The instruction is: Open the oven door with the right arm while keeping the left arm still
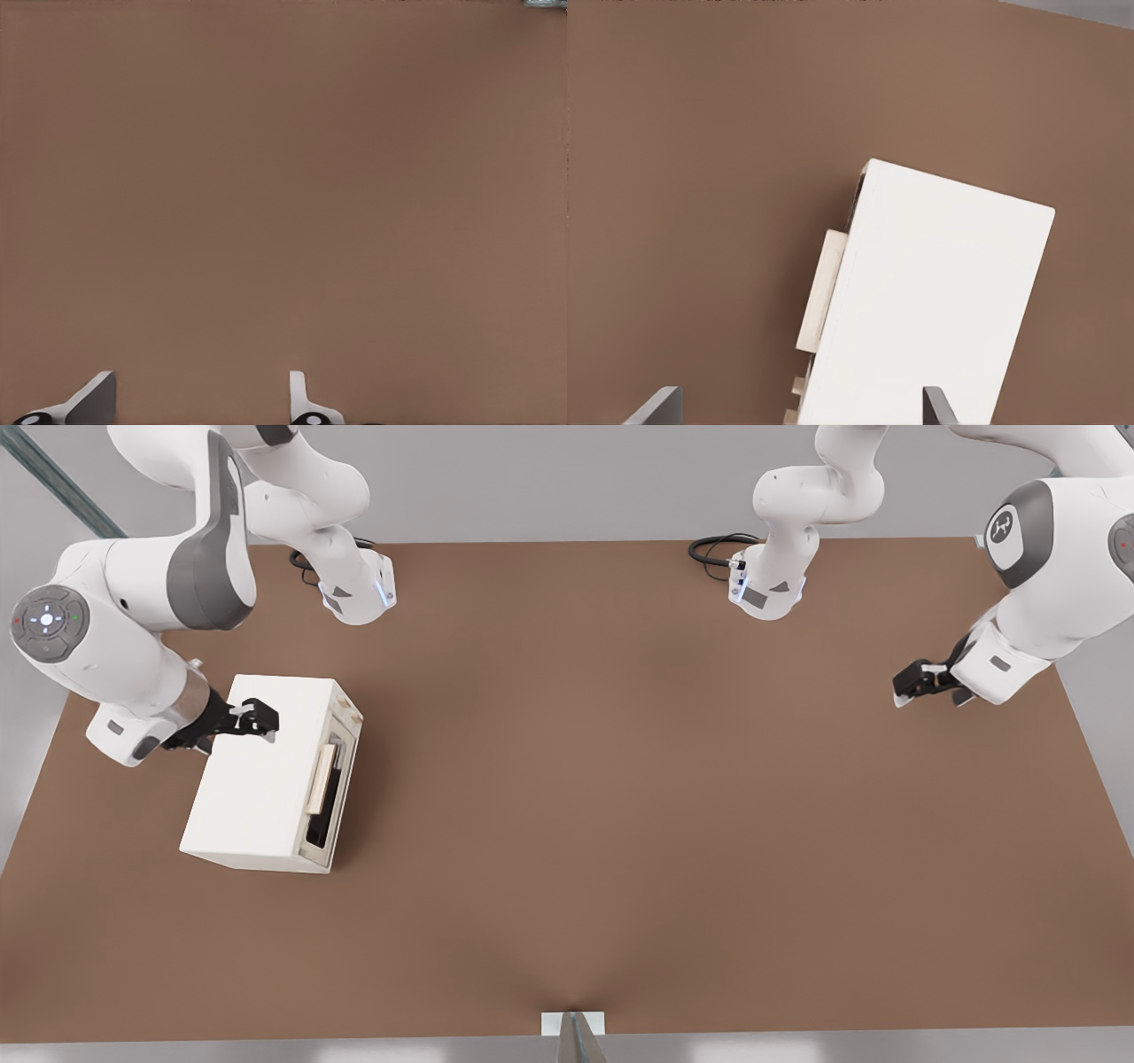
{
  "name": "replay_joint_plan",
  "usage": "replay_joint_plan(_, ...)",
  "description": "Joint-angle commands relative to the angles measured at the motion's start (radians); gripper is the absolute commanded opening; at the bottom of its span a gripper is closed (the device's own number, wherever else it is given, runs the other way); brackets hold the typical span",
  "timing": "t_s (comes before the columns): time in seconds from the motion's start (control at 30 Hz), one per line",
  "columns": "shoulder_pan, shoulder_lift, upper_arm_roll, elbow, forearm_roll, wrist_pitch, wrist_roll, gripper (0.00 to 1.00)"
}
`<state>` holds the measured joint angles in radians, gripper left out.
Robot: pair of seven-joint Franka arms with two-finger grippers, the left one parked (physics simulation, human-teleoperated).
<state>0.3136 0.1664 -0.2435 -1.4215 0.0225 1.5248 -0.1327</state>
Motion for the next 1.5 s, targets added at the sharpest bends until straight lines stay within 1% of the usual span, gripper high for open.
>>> replay_joint_plan(0.0, -0.007, -0.001, -0.002, 0.001, 0.004, 0.034, -0.219, 1.0)
replay_joint_plan(0.1, 0.002, 0.021, 0.006, 0.0, -0.003, 0.026, -0.217, 1.0)
replay_joint_plan(0.13, -0.005, 0.035, 0.003, -0.002, -0.022, 0.003, -0.291, 1.0)
replay_joint_plan(0.17, -0.001, 0.038, 0.004, -0.002, -0.062, -0.04, -0.309, 0.22)
replay_joint_plan(0.2, 0.022, 0.074, 0.009, -0.004, -0.093, -0.098, -0.199, 0.0)
replay_joint_plan(0.23, 0.126, 0.142, 0.013, -0.004, -0.301, -0.121, -0.061, 0.0)
replay_joint_plan(0.27, 0.22, 0.199, 0.02, -0.004, -0.478, -0.207, 0.001, 0.0)
replay_joint_plan(0.3, 0.297, 0.246, 0.02, -0.005, -0.538, -0.285, 0.159, 0.0)
replay_joint_plan(0.33, 0.302, 0.26, 0.036, -0.045, -0.561, -0.273, 0.252, 0.0)
replay_joint_plan(0.37, 0.3, 0.251, 0.046, -0.123, -0.608, -0.201, 0.381, 0.0)
replay_joint_plan(0.4, 0.282, 0.252, 0.046, -0.174, -0.613, -0.117, 0.468, 0.0)
replay_joint_plan(0.47, 0.282, 0.255, 0.047, -0.224, -0.613, -0.058, 0.633, 0.0)
replay_joint_plan(0.67, 0.346, 0.278, 0.049, -0.278, -0.605, -0.057, 0.955, 0.0)
replay_joint_plan(0.73, 0.344, 0.278, 0.046, -0.31, -0.605, 0.021, 0.963, 0.0)
replay_joint_plan(0.93, 0.34, 0.317, 0.043, -0.333, -0.613, 0.084, 0.956, 0.0)
replay_joint_plan(1.03, 0.338, 0.3, 0.043, -0.339, -0.616, 0.063, 0.906, 0.0)
replay_joint_plan(1.27, 0.312, 0.297, 0.039, -0.338, -0.685, 0.057, 0.852, 0.0)
replay_joint_plan(1.47, 0.303, 0.298, 0.038, -0.352, -0.685, 0.057, 0.832, 0.0)
